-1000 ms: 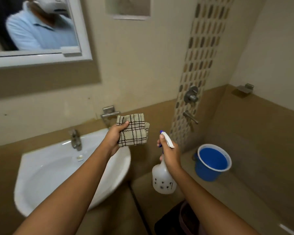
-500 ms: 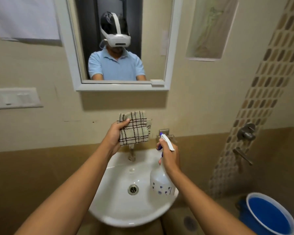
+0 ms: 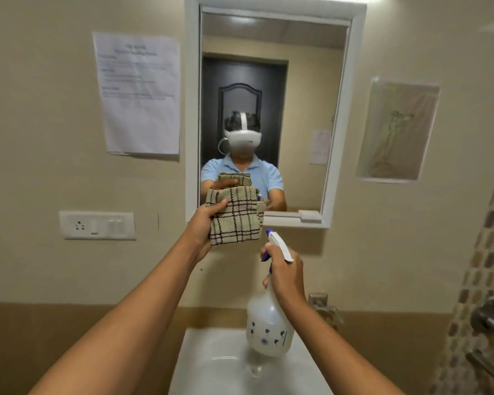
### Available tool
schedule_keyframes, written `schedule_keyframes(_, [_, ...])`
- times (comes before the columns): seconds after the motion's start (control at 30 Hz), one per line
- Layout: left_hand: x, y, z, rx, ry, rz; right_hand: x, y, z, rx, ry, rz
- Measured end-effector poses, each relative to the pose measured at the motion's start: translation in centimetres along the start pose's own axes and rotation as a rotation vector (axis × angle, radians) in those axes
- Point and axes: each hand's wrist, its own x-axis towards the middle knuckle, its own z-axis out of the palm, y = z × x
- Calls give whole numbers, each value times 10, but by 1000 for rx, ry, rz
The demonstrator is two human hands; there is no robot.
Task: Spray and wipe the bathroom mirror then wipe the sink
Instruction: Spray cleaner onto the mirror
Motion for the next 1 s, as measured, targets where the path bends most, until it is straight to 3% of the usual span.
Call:
schedule_keyframes(0.5, [54,81,59,84,77,159,79,-107,2,-20,-29,-300])
schedule_keyframes(1.0, [80,94,72,112,87,204,104,-121,7,51,-84,-245])
